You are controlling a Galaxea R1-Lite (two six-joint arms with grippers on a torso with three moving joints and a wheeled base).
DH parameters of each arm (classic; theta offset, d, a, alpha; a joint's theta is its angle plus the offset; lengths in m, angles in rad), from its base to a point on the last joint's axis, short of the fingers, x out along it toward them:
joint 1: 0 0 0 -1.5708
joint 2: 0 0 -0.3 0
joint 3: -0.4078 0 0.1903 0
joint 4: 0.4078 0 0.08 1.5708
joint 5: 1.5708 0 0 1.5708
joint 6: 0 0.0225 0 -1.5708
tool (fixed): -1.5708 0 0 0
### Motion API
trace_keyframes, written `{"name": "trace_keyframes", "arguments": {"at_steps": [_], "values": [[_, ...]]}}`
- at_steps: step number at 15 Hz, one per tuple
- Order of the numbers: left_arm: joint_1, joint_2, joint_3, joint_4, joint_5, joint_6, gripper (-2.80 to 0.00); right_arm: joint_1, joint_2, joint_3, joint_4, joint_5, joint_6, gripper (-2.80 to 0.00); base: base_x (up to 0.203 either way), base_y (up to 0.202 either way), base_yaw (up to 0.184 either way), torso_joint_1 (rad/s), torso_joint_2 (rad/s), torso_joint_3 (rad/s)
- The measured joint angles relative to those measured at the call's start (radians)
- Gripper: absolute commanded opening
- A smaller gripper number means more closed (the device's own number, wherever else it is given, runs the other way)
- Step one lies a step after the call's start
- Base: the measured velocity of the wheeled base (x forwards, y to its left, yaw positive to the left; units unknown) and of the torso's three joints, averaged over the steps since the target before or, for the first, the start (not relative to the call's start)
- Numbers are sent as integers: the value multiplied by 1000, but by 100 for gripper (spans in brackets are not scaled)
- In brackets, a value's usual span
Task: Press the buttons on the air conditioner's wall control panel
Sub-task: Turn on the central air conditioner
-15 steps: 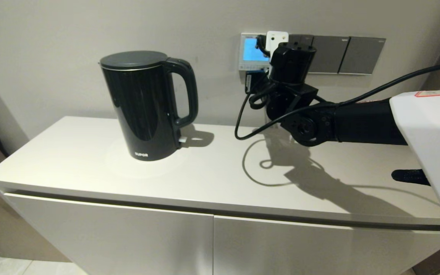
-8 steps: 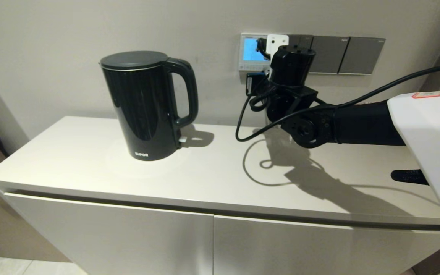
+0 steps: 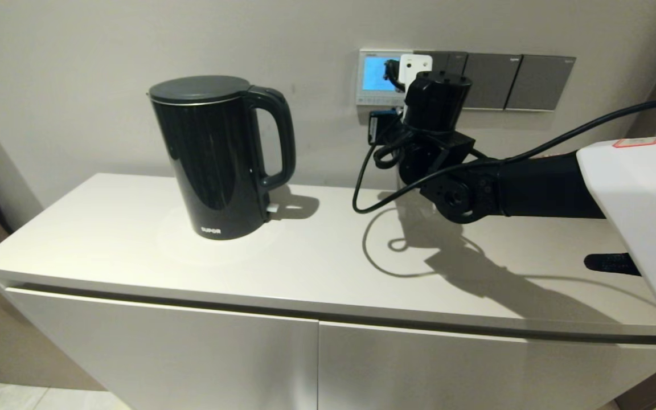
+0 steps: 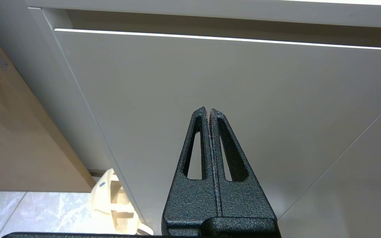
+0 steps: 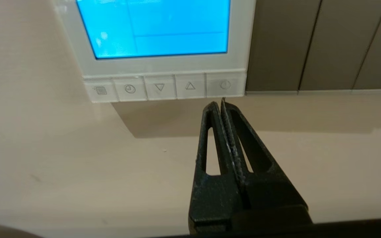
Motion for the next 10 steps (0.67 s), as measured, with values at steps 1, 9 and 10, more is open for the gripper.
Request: {"name": "trace_keyframes", "arguments": {"at_steps": [1, 9, 10], "values": [[0, 0, 0, 0, 0, 0, -280, 1, -3, 7, -5, -1, -1, -280, 0, 0, 0, 0, 0, 0], [0, 0, 0, 0, 0, 0, -280, 29, -44, 65, -37, -2, -10, -280, 0, 0, 0, 0, 0, 0], [0, 0, 0, 0, 0, 0, -280, 29, -47, 65, -37, -2, -9, -280, 0, 0, 0, 0, 0, 0]]}}
